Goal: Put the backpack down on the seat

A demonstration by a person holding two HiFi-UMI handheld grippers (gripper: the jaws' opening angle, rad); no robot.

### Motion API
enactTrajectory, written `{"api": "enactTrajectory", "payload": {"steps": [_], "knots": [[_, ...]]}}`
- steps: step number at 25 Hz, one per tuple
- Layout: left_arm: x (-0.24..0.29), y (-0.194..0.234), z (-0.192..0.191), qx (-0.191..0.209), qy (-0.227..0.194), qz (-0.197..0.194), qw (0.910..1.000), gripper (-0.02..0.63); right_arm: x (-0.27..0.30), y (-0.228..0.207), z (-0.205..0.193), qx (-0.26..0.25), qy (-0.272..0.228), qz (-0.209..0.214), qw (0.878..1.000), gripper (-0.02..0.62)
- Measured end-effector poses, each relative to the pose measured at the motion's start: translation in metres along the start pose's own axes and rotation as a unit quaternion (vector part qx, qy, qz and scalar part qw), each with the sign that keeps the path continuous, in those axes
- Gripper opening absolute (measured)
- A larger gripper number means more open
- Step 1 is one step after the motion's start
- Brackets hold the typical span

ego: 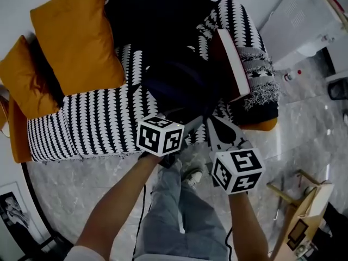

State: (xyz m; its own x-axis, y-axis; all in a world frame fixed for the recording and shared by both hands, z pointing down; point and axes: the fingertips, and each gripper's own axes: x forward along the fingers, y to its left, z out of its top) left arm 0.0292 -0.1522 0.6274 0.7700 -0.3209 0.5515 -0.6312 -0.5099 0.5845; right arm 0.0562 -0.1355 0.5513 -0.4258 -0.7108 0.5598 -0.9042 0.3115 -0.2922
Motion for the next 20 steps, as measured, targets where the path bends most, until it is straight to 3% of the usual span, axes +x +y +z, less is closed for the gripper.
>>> {"api": "enactTrajectory", "payload": {"steps": [11, 20], "knots": [[-0.06, -0.046, 0.034, 0.006, -0.039, 0.023, 0.999, 0.197, -0.036, 0.03, 0.037, -0.004, -0.01, 0.005, 1.0, 0.002], [-0.132, -0.09, 0.093, 0.018, -0.103, 0.055, 0.993, 0.169, -0.074, 0.068, 0.105, -0.031, -0.05, 0.019, 0.998, 0.002]]}}
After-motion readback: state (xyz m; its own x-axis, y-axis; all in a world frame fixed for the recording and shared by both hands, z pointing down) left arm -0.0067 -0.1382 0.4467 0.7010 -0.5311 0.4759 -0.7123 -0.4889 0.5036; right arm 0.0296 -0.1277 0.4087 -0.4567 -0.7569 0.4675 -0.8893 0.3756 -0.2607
